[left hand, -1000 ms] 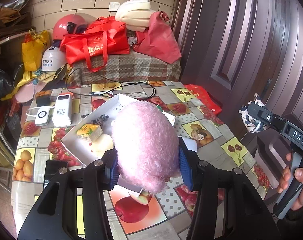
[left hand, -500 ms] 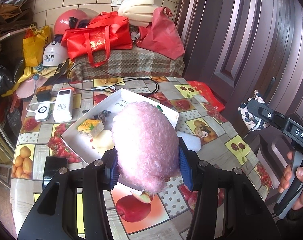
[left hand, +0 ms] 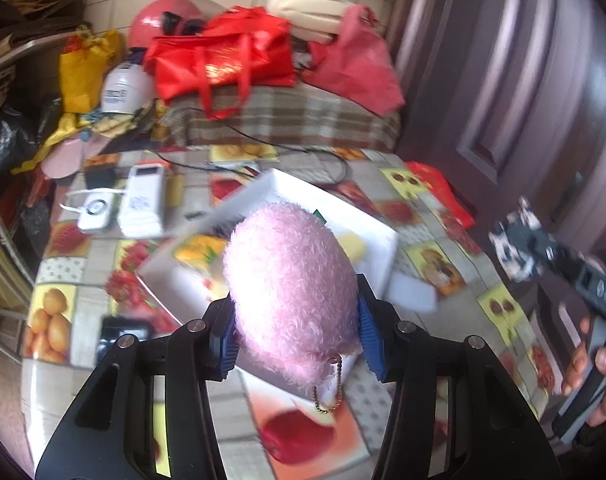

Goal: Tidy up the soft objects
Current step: 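Carry the pink ball into the box with the left gripper while the right drops the scrunchie there, then grasp the white foam block with the right gripper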

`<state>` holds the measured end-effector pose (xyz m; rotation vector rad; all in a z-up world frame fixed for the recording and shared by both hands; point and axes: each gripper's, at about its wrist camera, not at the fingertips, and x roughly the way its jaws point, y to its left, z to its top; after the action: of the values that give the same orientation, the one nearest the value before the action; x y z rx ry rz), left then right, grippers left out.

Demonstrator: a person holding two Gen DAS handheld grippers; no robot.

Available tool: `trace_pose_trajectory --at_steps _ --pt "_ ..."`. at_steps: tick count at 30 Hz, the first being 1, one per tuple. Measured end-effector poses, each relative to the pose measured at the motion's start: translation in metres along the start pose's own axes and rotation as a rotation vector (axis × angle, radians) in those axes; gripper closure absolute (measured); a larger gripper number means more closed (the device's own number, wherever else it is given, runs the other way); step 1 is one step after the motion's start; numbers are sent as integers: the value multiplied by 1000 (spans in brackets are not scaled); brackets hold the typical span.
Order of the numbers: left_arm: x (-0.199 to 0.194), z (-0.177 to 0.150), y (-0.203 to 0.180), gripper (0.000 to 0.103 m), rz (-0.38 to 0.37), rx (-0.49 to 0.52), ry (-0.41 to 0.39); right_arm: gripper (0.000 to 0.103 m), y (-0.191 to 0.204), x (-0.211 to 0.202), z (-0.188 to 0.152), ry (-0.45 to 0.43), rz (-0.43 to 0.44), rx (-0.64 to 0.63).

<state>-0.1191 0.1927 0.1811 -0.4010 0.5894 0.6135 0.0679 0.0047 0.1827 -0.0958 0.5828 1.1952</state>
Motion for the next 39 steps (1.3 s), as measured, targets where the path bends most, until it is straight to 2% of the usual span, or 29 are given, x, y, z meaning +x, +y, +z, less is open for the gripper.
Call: trace_pose_trajectory --at_steps 4,7,12,15,18,19,20,21,22,23,28,32,34,36,37,39 --pt "19 27 19 53 40 2 -2 68 14 24 13 11 28 -77" --pt "56 34 26 53 34 7 76 68 18 56 18 59 72 -79" --pt "105 18 29 53 40 0 178 68 15 134 6 219 114 -14" --pt "119 7 29 53 44 -13 204 68 17 163 0 258 122 -12" --pt "129 3 36 44 87 -25 203 65 21 179 -1 263 122 -20" --pt "130 2 38 25 94 -31 192 65 21 184 -1 257 118 -14" --pt "130 3 41 7 103 -36 173 59 21 189 -1 255 118 -2" --pt "128 3 45 0 118 -41 148 51 20 193 -1 259 121 8" --pt "128 3 47 0 127 -46 133 20 20 196 -1 263 121 11" --pt "127 4 50 0 133 -54 122 1 20 199 -2 259 117 8" --pt "123 2 58 0 125 -93 110 0 11 191 1 217 109 -10" --pt "116 -1 54 0 90 -97 101 0 -29 158 12 146 68 -4" --pt "112 -5 48 0 77 -92 103 0 -56 150 10 190 86 -41" --pt "110 -8 40 0 66 -88 114 0 -72 151 0 304 133 -111" --pt "109 -11 36 0 62 -83 122 0 -76 149 -8 346 136 -173" --pt "107 -14 28 0 58 -74 140 0 -77 146 -27 383 89 -334"
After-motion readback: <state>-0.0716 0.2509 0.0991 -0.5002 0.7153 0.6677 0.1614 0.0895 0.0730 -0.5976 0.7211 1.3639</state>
